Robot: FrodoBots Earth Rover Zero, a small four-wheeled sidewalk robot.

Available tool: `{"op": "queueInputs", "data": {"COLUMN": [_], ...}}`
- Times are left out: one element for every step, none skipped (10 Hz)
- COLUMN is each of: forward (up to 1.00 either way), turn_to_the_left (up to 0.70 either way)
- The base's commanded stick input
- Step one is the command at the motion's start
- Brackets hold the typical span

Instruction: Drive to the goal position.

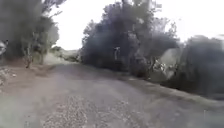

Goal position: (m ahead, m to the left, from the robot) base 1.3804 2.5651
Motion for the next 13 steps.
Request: {"op": "queueInputs", "data": {"forward": [0.05, 0.11, 0.25, 0.39, 0.53, 0.67, 0.7, 0.7, 0.7, 0.7, 0.7, 0.7, 0.7], "turn_to_the_left": [0.0, 0.03, 0.11, 0.18, 0.26, 0.33, 0.35, 0.35, 0.35, 0.35, 0.35, 0.35, 0.35]}}
